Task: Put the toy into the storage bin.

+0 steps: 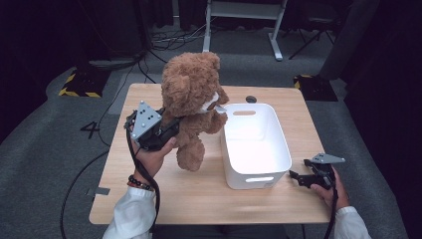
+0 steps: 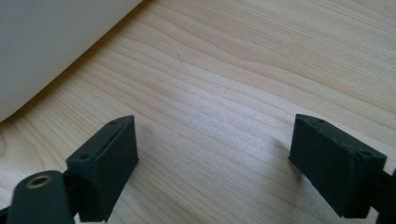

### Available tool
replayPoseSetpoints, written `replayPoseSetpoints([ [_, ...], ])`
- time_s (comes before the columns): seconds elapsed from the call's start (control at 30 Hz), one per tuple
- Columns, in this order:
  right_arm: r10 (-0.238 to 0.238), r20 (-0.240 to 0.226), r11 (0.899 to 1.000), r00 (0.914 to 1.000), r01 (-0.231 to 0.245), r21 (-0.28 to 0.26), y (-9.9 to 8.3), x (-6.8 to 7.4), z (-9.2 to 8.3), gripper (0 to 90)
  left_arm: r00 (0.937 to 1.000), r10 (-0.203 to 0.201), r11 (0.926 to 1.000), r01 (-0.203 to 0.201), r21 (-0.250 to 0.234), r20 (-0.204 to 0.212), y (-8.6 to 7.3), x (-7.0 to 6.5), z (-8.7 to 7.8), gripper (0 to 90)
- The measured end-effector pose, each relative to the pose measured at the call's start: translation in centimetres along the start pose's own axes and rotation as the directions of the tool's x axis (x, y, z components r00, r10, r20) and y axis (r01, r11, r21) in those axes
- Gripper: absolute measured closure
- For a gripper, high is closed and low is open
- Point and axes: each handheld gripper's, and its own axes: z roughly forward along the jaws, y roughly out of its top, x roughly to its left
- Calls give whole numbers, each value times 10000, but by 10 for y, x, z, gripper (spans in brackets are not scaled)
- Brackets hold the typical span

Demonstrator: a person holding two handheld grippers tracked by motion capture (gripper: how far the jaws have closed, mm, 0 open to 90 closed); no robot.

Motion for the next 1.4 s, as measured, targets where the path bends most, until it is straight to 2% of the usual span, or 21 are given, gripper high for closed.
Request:
replayPoseSetpoints([
  [0.3, 8, 5, 10000, 10000, -8, 4, 0, 0, 0, 149, 9997, -125, 9994, 132, -316, 227, 9, -5, 5, 657],
  [0.4, 9, 5, 10000, 10000, -9, 2, 0, 0, 0, 149, 9992, -24, 9993, 39, -385, 397, 13, -10, 9, 656],
  [0.6, 2, 7, 10000, 10000, -2, -2, 0, 0, 0, 149, 9977, -64, 9985, 100, -532, 680, 21, -20, 19, 656],
  [0.83, -2, 7, 10000, 10000, 2, 1, 0, 0, 0, 149, 9945, 70, 9979, -3, -646, 1041, 30, -38, 34, 655],
  [1.0, -2, 7, 10000, 10000, 2, -2, 0, 0, 0, 149, 9920, 111, 9983, -37, -590, 1260, 30, -47, 43, 655],
  [1.4, 2, 7, 10000, 10000, -2, -3, 0, 0, 0, 149, 9879, -138, 9992, 194, -344, 1546, 24, -64, 64, 654],
])
